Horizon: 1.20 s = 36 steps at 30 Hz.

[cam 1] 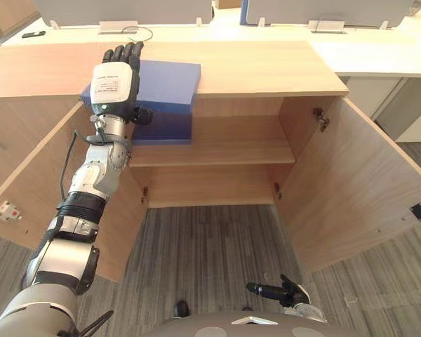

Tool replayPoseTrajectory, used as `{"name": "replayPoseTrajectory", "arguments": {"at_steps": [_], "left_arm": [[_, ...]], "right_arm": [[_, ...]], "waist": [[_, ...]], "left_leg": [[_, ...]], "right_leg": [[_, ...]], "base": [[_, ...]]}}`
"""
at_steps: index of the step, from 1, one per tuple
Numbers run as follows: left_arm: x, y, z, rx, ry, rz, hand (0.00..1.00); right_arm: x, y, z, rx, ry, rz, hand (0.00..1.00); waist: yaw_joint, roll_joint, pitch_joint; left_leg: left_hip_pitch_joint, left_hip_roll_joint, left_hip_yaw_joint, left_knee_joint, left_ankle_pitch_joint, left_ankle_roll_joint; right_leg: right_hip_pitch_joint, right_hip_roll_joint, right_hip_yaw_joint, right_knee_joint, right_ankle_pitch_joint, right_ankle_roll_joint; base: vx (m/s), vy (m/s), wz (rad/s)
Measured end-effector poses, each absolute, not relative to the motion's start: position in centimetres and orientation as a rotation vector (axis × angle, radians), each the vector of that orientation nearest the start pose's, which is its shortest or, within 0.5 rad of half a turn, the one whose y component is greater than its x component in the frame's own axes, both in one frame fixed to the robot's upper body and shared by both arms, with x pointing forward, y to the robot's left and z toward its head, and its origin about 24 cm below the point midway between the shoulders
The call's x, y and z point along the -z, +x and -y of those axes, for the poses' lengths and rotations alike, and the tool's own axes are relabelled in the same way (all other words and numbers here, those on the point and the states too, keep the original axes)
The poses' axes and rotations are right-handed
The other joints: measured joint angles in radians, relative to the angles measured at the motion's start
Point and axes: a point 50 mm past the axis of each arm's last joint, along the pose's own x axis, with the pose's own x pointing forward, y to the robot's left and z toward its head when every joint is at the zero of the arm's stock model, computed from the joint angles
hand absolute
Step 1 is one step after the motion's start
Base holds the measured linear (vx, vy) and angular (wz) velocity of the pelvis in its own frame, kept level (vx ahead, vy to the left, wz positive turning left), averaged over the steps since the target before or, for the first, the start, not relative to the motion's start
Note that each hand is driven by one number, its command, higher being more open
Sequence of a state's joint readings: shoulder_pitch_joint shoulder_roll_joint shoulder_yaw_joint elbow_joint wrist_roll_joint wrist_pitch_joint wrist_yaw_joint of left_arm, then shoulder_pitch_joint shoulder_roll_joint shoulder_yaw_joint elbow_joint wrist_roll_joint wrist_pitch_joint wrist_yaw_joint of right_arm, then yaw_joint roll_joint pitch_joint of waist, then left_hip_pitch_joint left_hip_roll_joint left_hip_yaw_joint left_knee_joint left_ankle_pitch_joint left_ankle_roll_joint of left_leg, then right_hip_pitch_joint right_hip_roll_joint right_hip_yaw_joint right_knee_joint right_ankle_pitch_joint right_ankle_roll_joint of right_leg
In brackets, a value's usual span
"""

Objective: Walk over to the cabinet, pick up the folder, carry it to the office cabinet, place the folder inside the office cabinet, then close the office cabinet door

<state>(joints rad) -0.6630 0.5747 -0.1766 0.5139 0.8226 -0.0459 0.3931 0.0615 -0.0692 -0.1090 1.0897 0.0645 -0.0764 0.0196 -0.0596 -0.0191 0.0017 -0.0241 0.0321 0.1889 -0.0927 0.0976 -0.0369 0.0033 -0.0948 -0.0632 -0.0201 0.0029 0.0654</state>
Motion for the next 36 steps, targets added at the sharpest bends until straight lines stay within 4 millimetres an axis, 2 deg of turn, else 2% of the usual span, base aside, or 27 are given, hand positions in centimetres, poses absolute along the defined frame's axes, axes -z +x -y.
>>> {"name": "replayPoseTrajectory", "arguments": {"at_steps": [7,14,23,27,29,36], "left_arm": [[-15.2,36.4,-22.8,-0.287,1.438,0.372,1.00],[-15.9,37.1,-22.7,-0.280,1.453,0.378,1.00],[-16.1,37.2,-22.7,-0.276,1.455,0.385,1.00],[-15.9,37.2,-22.8,-0.273,1.458,0.370,1.00],[-15.8,37.2,-22.9,-0.272,1.459,0.364,1.00],[-14.2,37.2,-23.9,-0.252,1.480,0.270,1.00]], "right_arm": [[16.1,10.0,19.0,0.176,0.061,-1.064,1.00],[16.1,10.1,19.1,0.196,0.083,-1.058,1.00],[16.1,9.6,19.6,0.219,0.089,-1.063,1.00],[16.2,9.3,19.9,0.235,0.090,-1.068,1.00],[16.3,8.8,20.0,0.244,0.095,-1.079,1.00],[16.4,8.7,20.1,0.253,0.100,-1.095,1.00]], "waist": [[-0.009,0.000,0.000],[-0.027,-0.002,0.001],[-0.026,-0.015,0.010],[-0.026,-0.021,0.008],[-0.027,-0.025,0.007],[-0.029,-0.026,0.007]], "left_leg": [[0.033,-0.002,0.012,0.002,0.001,-0.001],[0.032,0.001,0.024,-0.001,-0.005,-0.007],[0.012,-0.002,0.025,-0.001,-0.014,0.003],[0.006,-0.018,0.025,-0.001,-0.020,0.010],[0.007,-0.028,0.024,-0.001,-0.021,0.017],[0.032,-0.027,0.024,0.004,-0.026,0.017]], "right_leg": [[0.014,-0.002,0.017,0.009,0.004,-0.008],[-0.008,-0.002,0.023,0.032,0.000,-0.013],[-0.020,-0.005,0.036,-0.002,-0.013,-0.021],[-0.016,-0.016,0.039,-0.015,-0.009,-0.027],[-0.013,-0.025,0.038,-0.009,0.007,-0.015],[0.011,-0.021,0.036,-0.006,0.007,-0.018]], "base": [[0.07,-0.002,-0.12],[-0.07,0.002,-0.08],[-0.09,0.029,-0.02],[0.08,0.038,0.02],[0.14,0.034,0.08],[0.11,-0.011,0.00]]}}
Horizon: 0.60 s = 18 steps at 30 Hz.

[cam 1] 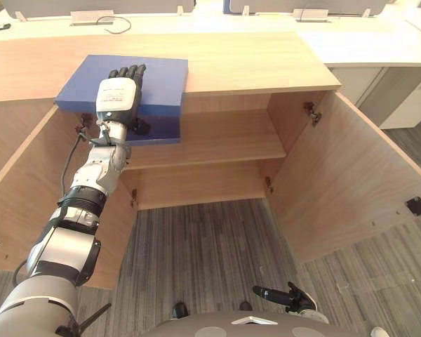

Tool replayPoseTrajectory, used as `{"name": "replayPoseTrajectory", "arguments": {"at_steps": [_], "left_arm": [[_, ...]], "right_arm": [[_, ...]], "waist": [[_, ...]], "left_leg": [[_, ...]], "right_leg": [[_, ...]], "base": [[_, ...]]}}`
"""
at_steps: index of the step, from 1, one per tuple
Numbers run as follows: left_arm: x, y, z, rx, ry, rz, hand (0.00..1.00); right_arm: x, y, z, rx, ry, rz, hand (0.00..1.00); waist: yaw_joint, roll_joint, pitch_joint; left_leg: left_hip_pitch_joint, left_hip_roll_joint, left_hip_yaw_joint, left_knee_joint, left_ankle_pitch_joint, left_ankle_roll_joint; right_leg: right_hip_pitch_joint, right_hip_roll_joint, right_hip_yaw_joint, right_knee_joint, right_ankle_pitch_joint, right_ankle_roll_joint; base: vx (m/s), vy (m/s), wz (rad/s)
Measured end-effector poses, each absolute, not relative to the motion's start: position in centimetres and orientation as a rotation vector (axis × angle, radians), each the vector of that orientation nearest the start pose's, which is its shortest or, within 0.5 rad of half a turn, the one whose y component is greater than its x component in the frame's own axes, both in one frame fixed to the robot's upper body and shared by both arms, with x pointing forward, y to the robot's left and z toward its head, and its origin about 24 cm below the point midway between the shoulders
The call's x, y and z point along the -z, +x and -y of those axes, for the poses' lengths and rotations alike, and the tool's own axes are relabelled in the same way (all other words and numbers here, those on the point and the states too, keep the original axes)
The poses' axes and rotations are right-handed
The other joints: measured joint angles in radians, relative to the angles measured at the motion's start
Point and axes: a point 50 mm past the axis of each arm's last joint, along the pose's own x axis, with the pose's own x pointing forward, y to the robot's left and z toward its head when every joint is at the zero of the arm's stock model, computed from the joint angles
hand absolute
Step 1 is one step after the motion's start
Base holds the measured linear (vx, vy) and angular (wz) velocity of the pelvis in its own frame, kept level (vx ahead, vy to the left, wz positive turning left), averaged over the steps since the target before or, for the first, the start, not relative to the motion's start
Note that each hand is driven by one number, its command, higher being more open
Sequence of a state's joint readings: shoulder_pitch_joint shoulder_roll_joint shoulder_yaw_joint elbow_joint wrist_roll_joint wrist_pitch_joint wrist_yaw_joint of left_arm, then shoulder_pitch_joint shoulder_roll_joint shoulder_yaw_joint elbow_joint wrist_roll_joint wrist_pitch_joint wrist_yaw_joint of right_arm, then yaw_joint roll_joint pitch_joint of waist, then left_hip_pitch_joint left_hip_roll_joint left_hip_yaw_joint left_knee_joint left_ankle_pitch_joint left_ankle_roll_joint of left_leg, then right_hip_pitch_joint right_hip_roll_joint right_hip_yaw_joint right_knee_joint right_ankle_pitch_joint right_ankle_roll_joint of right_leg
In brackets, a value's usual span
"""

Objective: Walk over to the cabinet, pick up the folder, carry it to the office cabinet, place the folder inside the office cabinet, then close the office cabinet door

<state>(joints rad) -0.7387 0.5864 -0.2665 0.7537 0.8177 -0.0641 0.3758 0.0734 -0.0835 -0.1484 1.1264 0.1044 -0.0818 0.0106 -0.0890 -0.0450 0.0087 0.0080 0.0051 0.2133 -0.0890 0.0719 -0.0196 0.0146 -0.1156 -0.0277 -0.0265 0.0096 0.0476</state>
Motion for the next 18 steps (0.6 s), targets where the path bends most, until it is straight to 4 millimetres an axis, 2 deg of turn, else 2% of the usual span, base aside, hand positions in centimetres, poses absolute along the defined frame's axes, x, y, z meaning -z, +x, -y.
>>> {"name": "replayPoseTrajectory", "arguments": {"at_steps": [6,7,14,18], "left_arm": [[-13.9,37.2,-23.9,-0.237,1.488,0.258,1.00],[-13.8,37.2,-24.0,-0.237,1.489,0.255,0.00],[-13.9,37.2,-24.3,-0.276,1.487,0.270,0.00],[-14.5,37.1,-24.2,-0.329,1.473,0.327,0.00]], "right_arm": [[16.4,8.9,20.0,0.249,0.098,-1.087,1.00],[16.4,8.9,20.0,0.249,0.098,-1.086,1.00],[16.3,8.9,20.0,0.249,0.098,-1.083,1.00],[16.5,7.8,20.2,0.260,0.095,-1.104,1.00]], "waist": [[-0.002,0.001,0.000],[-0.005,0.001,0.001],[-0.020,0.000,0.003],[-0.020,-0.001,0.003]], "left_leg": [[0.016,0.012,0.003,-0.003,0.001,-0.001],[0.016,0.014,0.004,-0.004,0.002,-0.002],[-0.001,0.022,0.010,-0.005,-0.001,-0.006],[0.002,0.022,0.012,-0.005,-0.002,-0.013]], "right_leg": [[0.005,0.012,0.000,0.013,-0.001,-0.009],[0.002,0.014,0.000,0.016,-0.001,-0.009],[-0.031,0.018,0.003,0.030,-0.002,-0.006],[-0.033,0.017,0.004,0.024,-0.013,0.000]], "base": [[0.01,-0.034,-0.06],[-0.05,-0.028,-0.06],[-0.12,-0.013,-0.05],[-0.14,0.004,-0.01]]}}
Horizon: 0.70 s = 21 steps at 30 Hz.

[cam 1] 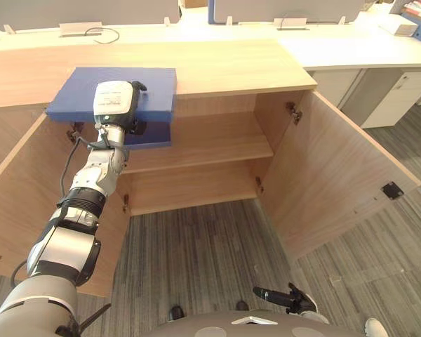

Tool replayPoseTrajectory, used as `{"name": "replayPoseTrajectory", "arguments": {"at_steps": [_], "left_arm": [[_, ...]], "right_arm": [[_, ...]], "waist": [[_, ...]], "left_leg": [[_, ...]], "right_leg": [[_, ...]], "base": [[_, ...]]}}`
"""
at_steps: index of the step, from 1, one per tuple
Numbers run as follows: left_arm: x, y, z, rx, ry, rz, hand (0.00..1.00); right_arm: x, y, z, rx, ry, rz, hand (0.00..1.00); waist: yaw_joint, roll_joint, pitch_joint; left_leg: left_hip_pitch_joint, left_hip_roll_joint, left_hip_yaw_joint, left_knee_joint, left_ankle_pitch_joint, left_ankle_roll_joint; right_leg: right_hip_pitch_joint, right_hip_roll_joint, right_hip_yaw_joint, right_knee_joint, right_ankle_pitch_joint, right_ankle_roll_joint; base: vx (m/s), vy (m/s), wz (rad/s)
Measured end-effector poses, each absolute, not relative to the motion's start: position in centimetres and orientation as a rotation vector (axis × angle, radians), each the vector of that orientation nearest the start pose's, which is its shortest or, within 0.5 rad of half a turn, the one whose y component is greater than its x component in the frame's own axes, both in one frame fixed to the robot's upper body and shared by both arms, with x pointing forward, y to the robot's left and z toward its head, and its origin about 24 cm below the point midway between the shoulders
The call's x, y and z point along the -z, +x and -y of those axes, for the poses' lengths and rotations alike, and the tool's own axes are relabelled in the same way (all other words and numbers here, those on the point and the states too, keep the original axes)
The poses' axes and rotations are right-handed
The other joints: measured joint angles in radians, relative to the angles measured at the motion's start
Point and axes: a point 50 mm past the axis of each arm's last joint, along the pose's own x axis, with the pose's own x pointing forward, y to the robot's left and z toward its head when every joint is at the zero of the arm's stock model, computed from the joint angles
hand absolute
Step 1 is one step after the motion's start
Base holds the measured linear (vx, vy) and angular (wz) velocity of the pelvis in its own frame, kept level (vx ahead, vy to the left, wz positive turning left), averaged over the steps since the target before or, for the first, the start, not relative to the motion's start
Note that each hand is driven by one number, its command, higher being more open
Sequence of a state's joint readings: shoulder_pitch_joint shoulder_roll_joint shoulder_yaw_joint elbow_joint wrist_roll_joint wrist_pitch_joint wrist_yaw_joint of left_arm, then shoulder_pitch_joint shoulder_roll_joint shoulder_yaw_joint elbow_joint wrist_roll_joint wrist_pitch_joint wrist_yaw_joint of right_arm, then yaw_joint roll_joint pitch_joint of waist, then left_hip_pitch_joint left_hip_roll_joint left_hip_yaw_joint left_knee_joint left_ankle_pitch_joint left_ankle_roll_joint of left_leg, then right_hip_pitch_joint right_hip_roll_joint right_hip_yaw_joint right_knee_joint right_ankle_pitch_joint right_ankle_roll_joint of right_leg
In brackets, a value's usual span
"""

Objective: Walk over to the cabinet, pick up the folder, carry it to the office cabinet, place the folder inside the office cabinet, then close the office cabinet door

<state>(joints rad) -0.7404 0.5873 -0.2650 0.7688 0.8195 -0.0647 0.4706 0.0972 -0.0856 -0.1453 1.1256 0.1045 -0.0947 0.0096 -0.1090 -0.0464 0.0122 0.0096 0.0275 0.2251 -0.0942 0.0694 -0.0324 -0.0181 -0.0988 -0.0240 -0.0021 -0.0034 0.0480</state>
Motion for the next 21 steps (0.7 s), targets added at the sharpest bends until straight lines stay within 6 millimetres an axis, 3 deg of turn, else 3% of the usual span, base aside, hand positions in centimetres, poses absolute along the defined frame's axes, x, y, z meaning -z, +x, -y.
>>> {"name": "replayPoseTrajectory", "arguments": {"at_steps": [5,16,21], "left_arm": [[-16.3,37.1,-24.3,-0.407,1.451,0.405,0.00],[-17.1,37.0,-23.7,-0.427,1.482,0.471,0.00],[-17.5,37.0,-23.4,-0.427,1.486,0.474,0.00]], "right_arm": [[16.7,6.4,20.4,0.277,0.089,-1.136,1.00],[16.7,6.9,20.4,0.279,0.085,-1.135,1.00],[16.5,8.1,20.2,0.267,0.088,-1.106,1.00]], "waist": [[0.003,-0.001,-0.001],[-0.003,-0.002,-0.002],[-0.001,-0.001,-0.001]], "left_leg": [[-0.004,-0.002,0.004,0.000,0.000,0.001],[0.003,-0.020,-0.011,0.001,-0.009,0.011],[0.010,-0.017,-0.014,0.001,-0.009,0.011]], "right_leg": [[0.005,-0.002,0.002,-0.021,-0.001,-0.002],[0.031,-0.018,-0.024,-0.022,0.011,0.002],[0.039,-0.013,-0.029,-0.020,0.005,-0.006]], "base": [[-0.02,0.006,-0.01],[0.09,0.008,0.06],[0.00,-0.007,0.01]]}}
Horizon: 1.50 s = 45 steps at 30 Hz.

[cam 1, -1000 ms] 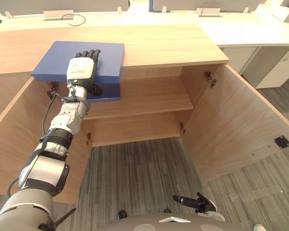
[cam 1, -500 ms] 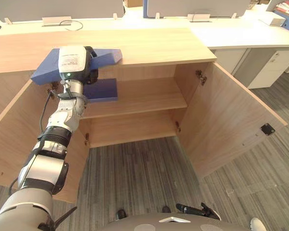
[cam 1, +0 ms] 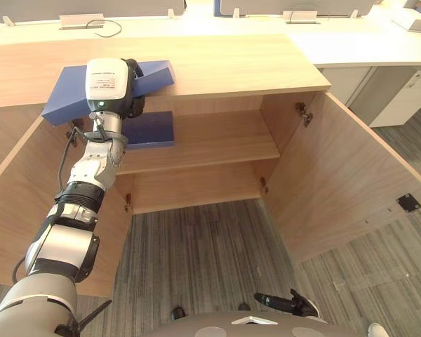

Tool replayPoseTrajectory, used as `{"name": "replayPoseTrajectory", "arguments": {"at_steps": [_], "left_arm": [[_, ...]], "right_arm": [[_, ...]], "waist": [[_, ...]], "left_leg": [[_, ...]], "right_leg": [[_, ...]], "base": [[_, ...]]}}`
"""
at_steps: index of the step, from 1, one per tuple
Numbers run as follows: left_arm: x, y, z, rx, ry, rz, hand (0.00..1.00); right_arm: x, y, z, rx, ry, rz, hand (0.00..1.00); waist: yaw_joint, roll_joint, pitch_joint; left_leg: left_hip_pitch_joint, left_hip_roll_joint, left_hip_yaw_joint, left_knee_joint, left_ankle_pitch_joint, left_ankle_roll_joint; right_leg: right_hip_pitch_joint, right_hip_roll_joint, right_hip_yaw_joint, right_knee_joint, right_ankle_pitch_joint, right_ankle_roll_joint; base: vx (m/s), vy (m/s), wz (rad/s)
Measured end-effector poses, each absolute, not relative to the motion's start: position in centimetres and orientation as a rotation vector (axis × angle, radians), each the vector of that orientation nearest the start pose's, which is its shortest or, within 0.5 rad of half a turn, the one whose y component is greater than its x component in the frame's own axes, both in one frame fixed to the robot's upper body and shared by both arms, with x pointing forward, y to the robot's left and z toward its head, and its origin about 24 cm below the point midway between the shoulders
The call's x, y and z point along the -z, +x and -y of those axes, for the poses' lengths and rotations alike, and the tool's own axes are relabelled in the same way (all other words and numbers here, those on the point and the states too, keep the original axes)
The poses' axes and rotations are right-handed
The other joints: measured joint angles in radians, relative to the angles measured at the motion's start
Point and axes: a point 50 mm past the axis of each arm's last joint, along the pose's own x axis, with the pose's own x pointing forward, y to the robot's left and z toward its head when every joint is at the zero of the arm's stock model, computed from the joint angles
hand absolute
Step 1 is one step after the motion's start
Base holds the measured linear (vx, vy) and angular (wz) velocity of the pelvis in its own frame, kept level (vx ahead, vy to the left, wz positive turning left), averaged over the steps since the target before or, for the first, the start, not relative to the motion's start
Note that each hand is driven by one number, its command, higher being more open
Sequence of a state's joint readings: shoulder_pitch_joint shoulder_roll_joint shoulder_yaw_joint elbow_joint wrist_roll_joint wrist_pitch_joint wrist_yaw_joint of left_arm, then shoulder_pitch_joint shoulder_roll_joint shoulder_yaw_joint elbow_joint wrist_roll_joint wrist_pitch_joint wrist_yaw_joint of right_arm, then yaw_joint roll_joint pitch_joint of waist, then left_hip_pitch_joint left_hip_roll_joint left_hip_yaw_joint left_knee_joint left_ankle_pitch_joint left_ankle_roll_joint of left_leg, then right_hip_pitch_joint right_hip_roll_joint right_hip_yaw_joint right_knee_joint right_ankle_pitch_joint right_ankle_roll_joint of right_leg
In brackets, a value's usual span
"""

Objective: Walk over to the cabinet, pick up the folder, carry it to the office cabinet, place the folder inside the office cabinet, then close the office cabinet door

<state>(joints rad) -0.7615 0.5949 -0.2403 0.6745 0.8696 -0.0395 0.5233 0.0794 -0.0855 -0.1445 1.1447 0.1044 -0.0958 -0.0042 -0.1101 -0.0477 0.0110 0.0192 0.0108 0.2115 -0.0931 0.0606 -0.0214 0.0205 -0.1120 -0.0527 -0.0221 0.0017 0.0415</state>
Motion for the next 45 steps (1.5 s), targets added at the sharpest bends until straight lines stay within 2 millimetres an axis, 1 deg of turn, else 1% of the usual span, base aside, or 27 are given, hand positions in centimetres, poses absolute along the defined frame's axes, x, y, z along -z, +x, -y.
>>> {"name": "replayPoseTrajectory", "arguments": {"at_steps": [2,5,6,7,8,9,10,13,14,16,19,23,25,28,30,33,34,35,37,38,39,40,41,43,45], "left_arm": [[-17.8,37.0,-22.7,-0.411,1.482,0.500,0.00],[-18.3,36.1,-20.3,-0.390,1.414,0.602,0.00],[-18.5,35.4,-19.0,-0.372,1.363,0.658,0.00],[-18.5,34.9,-18.3,-0.359,1.335,0.689,0.00],[-18.4,34.0,-16.8,-0.324,1.296,0.744,0.00],[-18.3,33.1,-15.2,-0.273,1.260,0.800,0.00],[-18.2,32.7,-14.5,-0.243,1.244,0.830,0.00],[-17.6,30.2,-10.7,-0.081,1.143,0.949,0.00],[-17.5,29.7,-10.0,-0.052,1.122,0.968,0.00],[-17.6,28.1,-7.7,0.065,1.032,1.045,0.00],[-17.8,26.5,-6.2,0.160,0.911,1.093,0.00],[-18.1,25.6,-5.7,0.213,0.828,1.103,0.00],[-18.1,25.3,-5.8,0.243,0.775,1.077,0.00],[-17.8,24.4,-5.9,0.310,0.669,1.023,0.00],[-17.8,23.8,-6.1,0.368,0.543,0.978,0.00],[-18.1,23.3,-6.5,0.410,0.370,0.933,0.00],[-18.4,23.1,-6.7,0.454,0.250,0.896,0.00],[-18.4,23.1,-6.8,0.464,0.225,0.887,0.00],[-18.3,23.0,-7.2,0.530,0.049,0.815,0.00],[-18.1,23.0,-7.4,0.548,-0.001,0.790,0.00],[-17.7,23.1,-7.9,0.569,-0.102,0.736,0.00],[-17.2,23.3,-8.4,0.578,-0.209,0.681,0.00],[-16.9,23.4,-8.7,0.580,-0.259,0.654,0.00],[-15.7,23.8,-9.8,0.550,-0.384,0.579,0.00],[-14.8,24.1,-10.7,0.516,-0.453,0.532,0.00]], "right_arm": [[16.5,8.2,20.2,0.267,0.087,-1.105,1.00],[16.6,8.0,20.2,0.270,0.087,-1.108,1.00],[16.6,8.0,20.2,0.271,0.087,-1.109,1.00],[16.6,8.0,20.2,0.272,0.086,-1.110,1.00],[16.6,8.0,20.2,0.272,0.086,-1.110,1.00],[16.6,7.8,20.2,0.275,0.085,-1.115,1.00],[16.6,7.6,20.3,0.277,0.084,-1.120,1.00],[16.7,7.5,20.4,0.280,0.082,-1.129,1.00],[16.7,7.5,20.4,0.280,0.082,-1.129,1.00],[16.7,7.3,20.4,0.285,0.083,-1.133,1.00],[16.8,6.9,20.6,0.304,0.093,-1.141,1.00],[16.8,6.3,21.0,0.312,0.086,-1.157,1.00],[16.9,6.0,21.0,0.314,0.083,-1.169,1.00],[16.9,5.7,21.1,0.312,0.079,-1.177,1.00],[16.9,5.8,21.0,0.298,0.067,-1.177,1.00],[16.9,5.8,21.0,0.306,0.078,-1.173,1.00],[16.8,5.9,21.0,0.316,0.092,-1.158,1.00],[16.8,6.0,21.0,0.316,0.093,-1.155,1.00],[16.4,6.9,20.8,0.290,0.079,-1.106,1.00],[16.2,7.3,20.7,0.282,0.076,-1.085,1.00],[15.8,8.3,20.7,0.278,0.082,-1.035,1.00],[15.1,9.6,20.6,0.271,0.082,-0.973,1.00],[14.8,10.1,20.7,0.267,0.082,-0.944,1.00],[13.3,12.2,20.7,0.255,0.080,-0.827,1.00],[12.2,13.5,20.8,0.248,0.079,-0.753,1.00]], "waist": [[0.003,0.000,0.000],[0.009,0.000,0.001],[0.011,-0.001,0.002],[0.013,-0.002,0.002],[0.020,-0.002,0.003],[0.025,-0.002,0.003],[0.026,-0.002,0.004],[0.027,-0.001,0.003],[0.027,-0.001,0.003],[0.026,0.001,0.002],[0.023,0.009,-0.003],[0.025,0.018,-0.009],[0.025,0.022,-0.013],[0.030,0.024,-0.020],[0.035,0.021,-0.023],[0.037,0.017,-0.026],[0.040,0.015,-0.027],[0.041,0.015,-0.027],[0.048,0.012,-0.031],[0.048,0.012,-0.033],[0.047,0.012,-0.046],[0.047,0.012,-0.047],[0.047,0.011,-0.048],[0.049,0.007,-0.051],[0.051,0.002,-0.054]], "left_leg": [[0.000,0.001,-0.003,0.000,0.000,0.000],[-0.004,0.002,-0.021,-0.001,0.001,0.001],[-0.006,0.002,-0.026,-0.001,0.002,0.002],[-0.007,0.001,-0.028,-0.001,0.003,0.003],[-0.007,0.001,-0.030,-0.001,0.004,0.003],[-0.008,0.001,-0.033,-0.001,0.007,0.003],[-0.010,0.002,-0.038,-0.001,0.009,0.002],[-0.012,0.002,-0.050,-0.001,0.018,0.002],[-0.013,0.002,-0.050,-0.001,0.019,0.002],[-0.015,0.003,-0.055,-0.001,0.025,0.004],[-0.015,0.009,-0.056,-0.001,0.029,0.004],[-0.017,0.011,-0.066,-0.001,0.037,0.002],[-0.020,0.012,-0.074,-0.001,0.042,0.004],[-0.027,0.012,-0.082,-0.001,0.048,0.003],[-0.030,0.011,-0.082,-0.001,0.052,0.005],[-0.032,0.011,-0.085,-0.001,0.055,0.006],[-0.034,0.011,-0.085,-0.001,0.055,0.007],[-0.034,0.011,-0.085,-0.001,0.055,0.007],[-0.037,0.011,-0.085,-0.001,0.055,0.007],[-0.039,0.011,-0.085,-0.001,0.056,0.008],[-0.050,0.011,-0.085,-0.001,0.058,0.009],[-0.050,0.011,-0.083,-0.001,0.059,0.009],[-0.049,0.011,-0.083,-0.001,0.059,0.009],[-0.050,0.011,-0.083,-0.001,0.060,0.009],[-0.050,0.011,-0.083,-0.001,0.060,0.009]], "right_leg": [[0.000,0.002,-0.002,0.002,0.000,0.000],[0.000,0.002,-0.014,0.006,-0.001,-0.001],[0.000,0.001,-0.020,0.007,-0.002,-0.002],[0.000,0.001,-0.022,0.007,-0.002,-0.002],[0.000,0.000,-0.024,0.008,-0.004,-0.005],[-0.001,0.000,-0.026,0.012,-0.006,-0.007],[-0.002,-0.001,-0.025,0.014,-0.006,-0.007],[-0.003,-0.002,-0.029,0.023,-0.007,-0.001],[-0.004,-0.002,-0.029,0.022,-0.006,0.000],[-0.004,-0.006,-0.031,0.022,-0.002,0.007],[-0.004,-0.007,-0.031,0.023,0.001,0.013],[-0.002,-0.006,-0.041,0.024,0.003,0.019],[-0.001,-0.006,-0.051,0.027,0.001,0.022],[-0.004,-0.006,-0.057,0.027,0.001,0.028],[-0.003,-0.007,-0.057,0.021,0.005,0.035],[-0.003,-0.007,-0.058,0.020,0.005,0.041],[-0.004,-0.007,-0.058,0.019,0.006,0.043],[-0.004,-0.007,-0.058,0.019,0.006,0.044],[-0.006,-0.007,-0.058,0.017,0.007,0.046],[-0.008,-0.007,-0.058,0.016,0.008,0.048],[-0.018,-0.007,-0.057,0.015,0.010,0.050],[-0.018,-0.007,-0.056,0.014,0.012,0.052],[-0.018,-0.007,-0.055,0.014,0.013,0.052],[-0.018,-0.007,-0.055,0.013,0.016,0.051],[-0.018,-0.007,-0.055,0.013,0.018,0.049]], "base": [[-0.05,-0.019,0.04],[-0.06,-0.010,0.11],[-0.06,-0.002,0.12],[-0.07,0.000,0.10],[-0.07,0.000,0.07],[-0.09,-0.002,0.08],[-0.08,-0.004,0.13],[-0.05,-0.001,0.09],[-0.05,0.007,0.03],[-0.06,0.015,0.03],[-0.05,-0.002,0.01],[-0.05,-0.001,0.07],[-0.04,-0.003,0.13],[-0.05,0.005,0.09],[-0.04,0.012,0.02],[-0.01,0.005,0.01],[-0.04,0.015,0.01],[0.00,0.000,0.00],[0.00,0.000,0.00],[-0.04,0.011,-0.01],[0.00,0.000,0.00],[0.00,0.000,0.00],[0.00,0.000,0.00],[0.00,0.000,0.00],[0.00,0.000,0.00]]}}
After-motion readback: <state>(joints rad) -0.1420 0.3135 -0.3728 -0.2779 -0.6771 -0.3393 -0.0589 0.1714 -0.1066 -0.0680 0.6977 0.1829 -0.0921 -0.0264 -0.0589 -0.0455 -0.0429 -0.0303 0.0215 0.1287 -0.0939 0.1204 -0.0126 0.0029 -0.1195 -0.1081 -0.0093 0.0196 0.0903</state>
